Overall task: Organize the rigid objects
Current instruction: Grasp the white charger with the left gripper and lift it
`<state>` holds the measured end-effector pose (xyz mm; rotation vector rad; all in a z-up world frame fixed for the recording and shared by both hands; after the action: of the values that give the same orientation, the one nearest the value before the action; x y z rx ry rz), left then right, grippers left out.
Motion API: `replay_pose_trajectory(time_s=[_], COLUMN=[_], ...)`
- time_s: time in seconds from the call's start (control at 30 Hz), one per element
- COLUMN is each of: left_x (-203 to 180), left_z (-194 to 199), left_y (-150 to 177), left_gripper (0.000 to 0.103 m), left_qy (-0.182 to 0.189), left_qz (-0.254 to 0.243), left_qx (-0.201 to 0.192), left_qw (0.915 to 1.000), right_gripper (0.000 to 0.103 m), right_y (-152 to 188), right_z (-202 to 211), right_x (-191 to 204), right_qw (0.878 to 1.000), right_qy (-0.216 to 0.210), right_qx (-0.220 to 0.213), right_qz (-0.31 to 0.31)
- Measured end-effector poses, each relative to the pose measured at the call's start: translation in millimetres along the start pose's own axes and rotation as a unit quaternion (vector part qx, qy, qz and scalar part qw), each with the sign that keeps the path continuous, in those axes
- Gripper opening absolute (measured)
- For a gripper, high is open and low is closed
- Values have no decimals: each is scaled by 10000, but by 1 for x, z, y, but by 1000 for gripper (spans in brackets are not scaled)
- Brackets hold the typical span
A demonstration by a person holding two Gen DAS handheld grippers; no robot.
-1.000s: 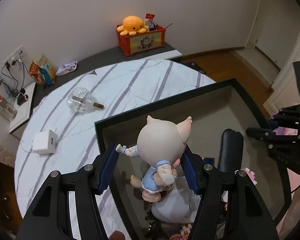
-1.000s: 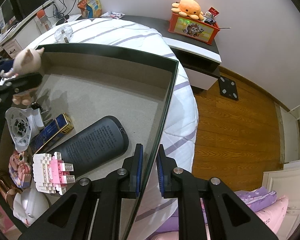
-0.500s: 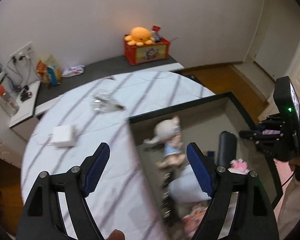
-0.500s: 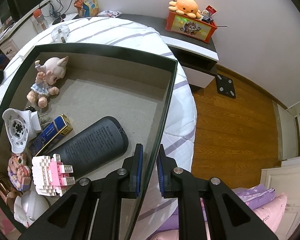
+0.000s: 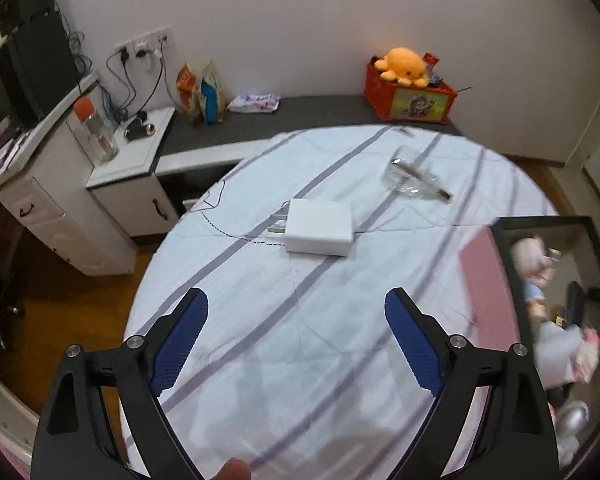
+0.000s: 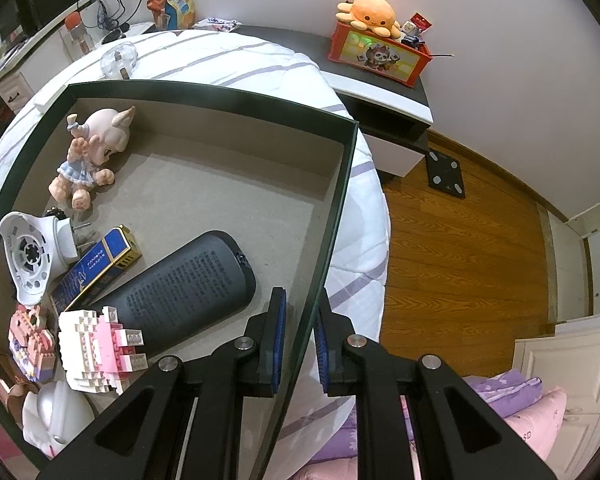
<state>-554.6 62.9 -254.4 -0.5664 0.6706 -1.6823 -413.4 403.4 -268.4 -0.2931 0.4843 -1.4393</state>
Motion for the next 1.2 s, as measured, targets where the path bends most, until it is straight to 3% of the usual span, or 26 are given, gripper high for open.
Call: replay_pose_trajectory(time_s=[0.3, 0.7, 0.73, 0.8, 0.87, 1.0, 1.2], left_x=[-7, -13, -14, -16, -18, -25, -24], left_z=[-58, -87, -88, -88, -85, -77, -63], left_y=[-8, -17, -15, -15, -15, -12, 2], left_gripper=[92, 92, 90, 76, 67, 67, 67], left_qy=[-56, -61, -58, 68, 94, 112, 203], left_qz=[-44, -70, -101, -70, -142, -421, -430], left_qx=[215, 318, 341, 336, 342, 401, 473], left_qw=[9997, 9995, 9994, 9994, 9993, 9982, 9978], right_gripper=[15, 15, 15, 15, 15, 15, 15], right_y=[-2, -16, -17, -17, -18, -16, -16], right_z=[-3, -18, -19, -20, -21, -19, -18], right_x=[1, -3, -4, -5, -5, -4, -4], right_qw=[9998, 9999, 9999, 10000, 10000, 10000, 10000], right_qy=[96, 96, 96, 83, 73, 78, 59], right_qx=[-30, -18, -14, -6, 3, 9, 24], right_qz=[180, 62, 43, 16, -4, -8, -34])
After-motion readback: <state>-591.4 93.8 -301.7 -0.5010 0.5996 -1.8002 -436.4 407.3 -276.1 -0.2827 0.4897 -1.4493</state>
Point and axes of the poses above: each gripper's, at about its wrist camera, not at the fingertips, and z roughly against the way its jaws point, x to its left, y to its underside, the point moved 7 cm from there along -z, roughly the way its jaws point, and after that the axes turned 11 degrees about -x, right-handed, at the moved point
